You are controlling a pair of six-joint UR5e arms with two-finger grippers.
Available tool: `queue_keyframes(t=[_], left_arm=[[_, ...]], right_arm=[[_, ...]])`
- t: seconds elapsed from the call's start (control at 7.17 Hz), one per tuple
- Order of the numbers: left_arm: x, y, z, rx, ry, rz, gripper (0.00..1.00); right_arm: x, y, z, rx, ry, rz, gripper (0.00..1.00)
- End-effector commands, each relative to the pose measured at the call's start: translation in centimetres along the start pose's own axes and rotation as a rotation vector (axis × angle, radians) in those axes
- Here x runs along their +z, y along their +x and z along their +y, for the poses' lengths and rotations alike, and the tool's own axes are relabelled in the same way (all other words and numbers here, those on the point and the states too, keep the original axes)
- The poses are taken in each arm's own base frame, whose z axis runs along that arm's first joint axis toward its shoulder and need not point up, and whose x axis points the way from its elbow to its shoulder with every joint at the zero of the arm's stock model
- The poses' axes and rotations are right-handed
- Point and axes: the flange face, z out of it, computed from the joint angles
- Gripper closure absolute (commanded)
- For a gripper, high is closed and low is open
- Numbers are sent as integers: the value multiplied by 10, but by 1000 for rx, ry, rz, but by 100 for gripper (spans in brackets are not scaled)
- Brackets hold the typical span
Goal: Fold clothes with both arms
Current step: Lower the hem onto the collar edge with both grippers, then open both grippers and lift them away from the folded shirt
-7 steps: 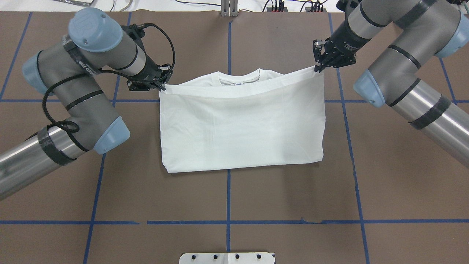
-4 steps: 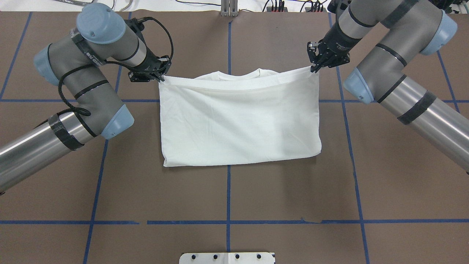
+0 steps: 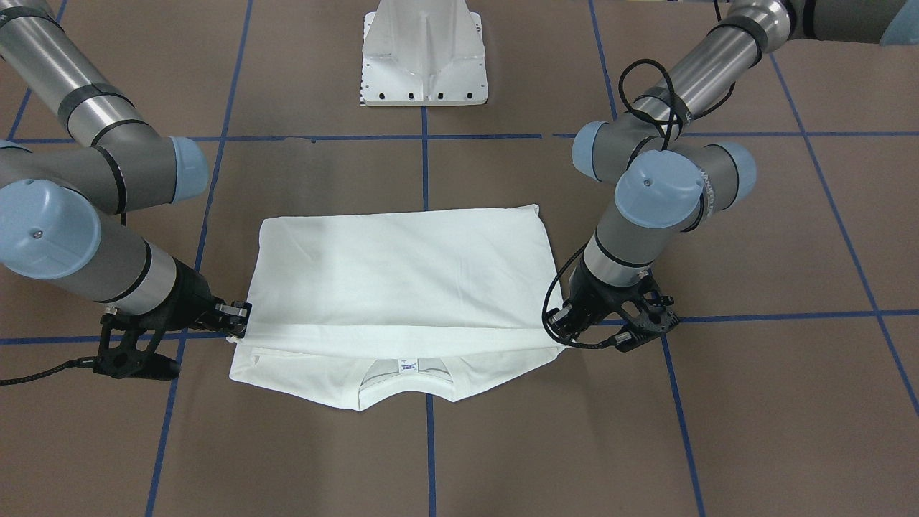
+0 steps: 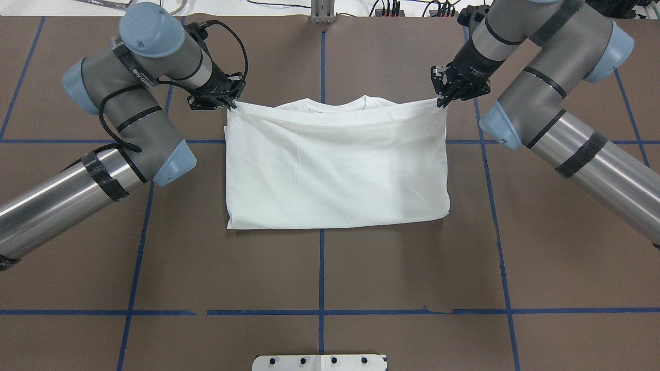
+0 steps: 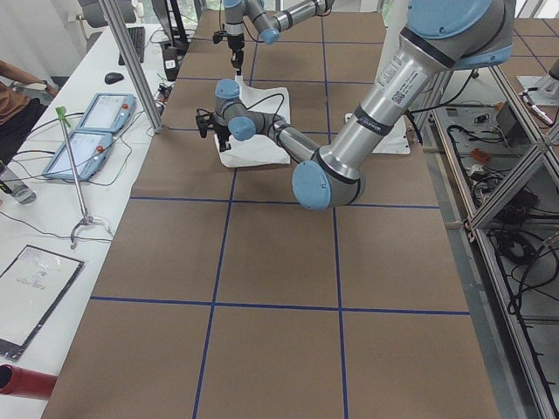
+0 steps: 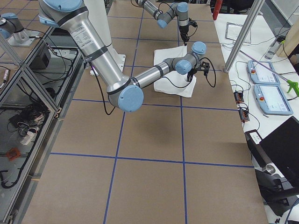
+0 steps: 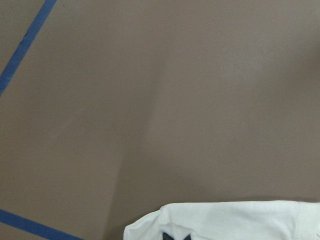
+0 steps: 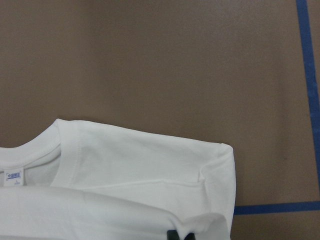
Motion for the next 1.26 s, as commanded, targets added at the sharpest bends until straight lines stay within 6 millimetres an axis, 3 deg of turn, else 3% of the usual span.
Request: queue_keyframes(t=[0.0,0.14,0.28,0.42,0.56,0.7,0.84,0.98,1.12], left_arm=[[0,1,1,-3,-1,0,100],[-1,1,1,-5,-1,-2,91],[-2,1,1,-5,4,1,37],[-1,0,0,-3,7,-1,14],[-1,-1,-1,-5,9,-4,2],[-9,-2,-4,-6,18,4,1],[-31,-8,-6,-3,31,31,1],[-58,-20,8,13,34,71,1],[-78,-17,17,15,35,78,1]], right_arm=[[-2,-2,-1,-12,3,-6,100],[-1,-7,1,-14,3,-8,9],[0,-8,1,-18,7,-5,0],[0,-7,1,-29,15,0,0],[-2,-7,0,-63,18,-1,0],[-6,-3,4,-66,20,-6,0],[-16,-8,23,-76,39,-23,0],[-13,6,67,-91,31,-27,0],[6,14,108,-96,34,1,0]])
